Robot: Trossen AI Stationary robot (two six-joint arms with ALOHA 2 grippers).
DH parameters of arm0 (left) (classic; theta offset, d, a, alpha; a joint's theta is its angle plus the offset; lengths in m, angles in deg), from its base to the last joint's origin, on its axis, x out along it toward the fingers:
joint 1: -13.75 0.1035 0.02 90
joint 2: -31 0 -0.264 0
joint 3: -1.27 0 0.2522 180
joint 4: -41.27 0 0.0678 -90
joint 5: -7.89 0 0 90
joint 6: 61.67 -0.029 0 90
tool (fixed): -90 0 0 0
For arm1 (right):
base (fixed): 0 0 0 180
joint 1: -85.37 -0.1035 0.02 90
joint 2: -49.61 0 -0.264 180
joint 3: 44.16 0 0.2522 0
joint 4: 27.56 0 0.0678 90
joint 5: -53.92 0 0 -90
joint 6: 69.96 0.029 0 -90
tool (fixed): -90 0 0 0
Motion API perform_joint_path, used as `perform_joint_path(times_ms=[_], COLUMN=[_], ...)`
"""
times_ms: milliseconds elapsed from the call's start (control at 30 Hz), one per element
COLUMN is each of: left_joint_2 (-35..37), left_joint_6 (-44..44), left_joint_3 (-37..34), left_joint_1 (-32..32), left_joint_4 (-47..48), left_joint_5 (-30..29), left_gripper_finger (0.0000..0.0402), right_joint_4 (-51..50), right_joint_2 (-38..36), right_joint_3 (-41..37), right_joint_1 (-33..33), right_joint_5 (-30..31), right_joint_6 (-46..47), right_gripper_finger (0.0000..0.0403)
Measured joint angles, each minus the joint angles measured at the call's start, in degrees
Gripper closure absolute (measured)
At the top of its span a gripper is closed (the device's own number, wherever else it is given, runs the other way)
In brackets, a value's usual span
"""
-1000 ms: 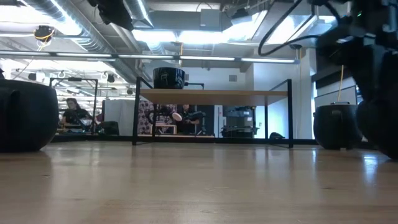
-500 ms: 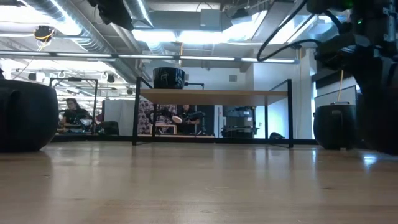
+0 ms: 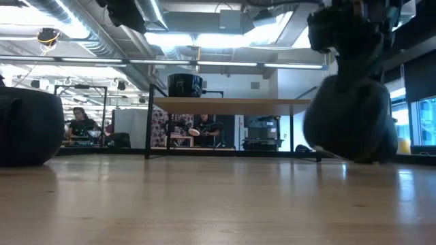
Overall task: Place coffee mugs
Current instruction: Put the red mug on the shelf
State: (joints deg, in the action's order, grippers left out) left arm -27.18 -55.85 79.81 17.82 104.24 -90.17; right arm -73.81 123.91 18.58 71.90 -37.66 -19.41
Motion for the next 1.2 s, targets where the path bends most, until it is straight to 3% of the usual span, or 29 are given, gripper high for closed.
perform_joint_path(times_ms=[267,567,767,900,1200], left_joint_2=[0.0,-0.02,0.0,0.0,-0.02], left_joint_6=[0.04,0.1,1.25,1.34,1.53], left_joint_3=[0.0,0.0,0.0,0.0,0.0], left_joint_1=[0.0,0.01,0.01,0.01,0.02], left_joint_4=[-0.44,-0.44,-0.42,-0.39,-0.37], left_joint_5=[-0.01,-0.01,0.0,0.0,0.0], left_gripper_finger=[0.0257,0.0257,0.0257,0.0257,0.0257], right_joint_4=[-1.64,-13.39,-13.81,-14.07,-15.6], right_joint_2=[6.72,15.34,16.83,16.81,16.06], right_joint_3=[4.22,14.13,15.39,15.42,16.22], right_joint_1=[0.19,3.95,6.21,6.12,6.8], right_joint_5=[-2.16,-8.2,-9.96,-8.94,-10.03], right_joint_6=[-4.83,-6.92,-7.07,-6.01,-6.34], right_gripper_finger=[0.0399,0.0399,0.0381,0.0356,0.0253])
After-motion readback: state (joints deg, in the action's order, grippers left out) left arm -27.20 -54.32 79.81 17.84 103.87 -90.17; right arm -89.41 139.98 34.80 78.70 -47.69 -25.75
